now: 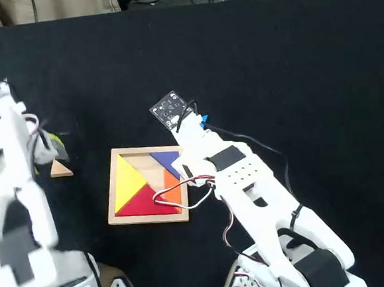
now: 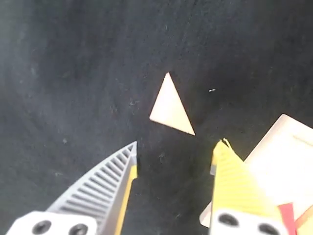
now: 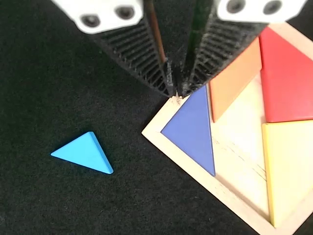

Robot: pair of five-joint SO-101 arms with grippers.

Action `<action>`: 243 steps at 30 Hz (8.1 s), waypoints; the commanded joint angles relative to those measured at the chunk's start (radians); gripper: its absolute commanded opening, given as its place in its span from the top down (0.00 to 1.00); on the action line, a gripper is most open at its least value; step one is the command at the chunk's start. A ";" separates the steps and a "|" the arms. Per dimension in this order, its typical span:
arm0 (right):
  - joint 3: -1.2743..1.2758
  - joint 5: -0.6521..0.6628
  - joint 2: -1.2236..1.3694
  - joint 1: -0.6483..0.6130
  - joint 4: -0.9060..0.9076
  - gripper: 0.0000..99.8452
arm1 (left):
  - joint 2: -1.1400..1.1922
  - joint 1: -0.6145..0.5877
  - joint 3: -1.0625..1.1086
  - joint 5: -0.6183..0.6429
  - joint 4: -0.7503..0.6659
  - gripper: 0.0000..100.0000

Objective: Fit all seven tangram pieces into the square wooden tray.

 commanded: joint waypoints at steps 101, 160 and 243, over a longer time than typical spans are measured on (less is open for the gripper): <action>0.012 0.011 -0.033 -0.046 -0.003 0.99 | 0.459 -0.082 -0.252 0.572 -0.106 0.75; 0.013 0.051 -0.033 -0.048 -0.002 0.99 | 0.460 -0.007 -0.193 0.563 -0.132 0.87; -2.364 0.114 1.736 -0.575 0.609 0.74 | -0.295 -0.900 0.743 -0.213 -0.486 0.88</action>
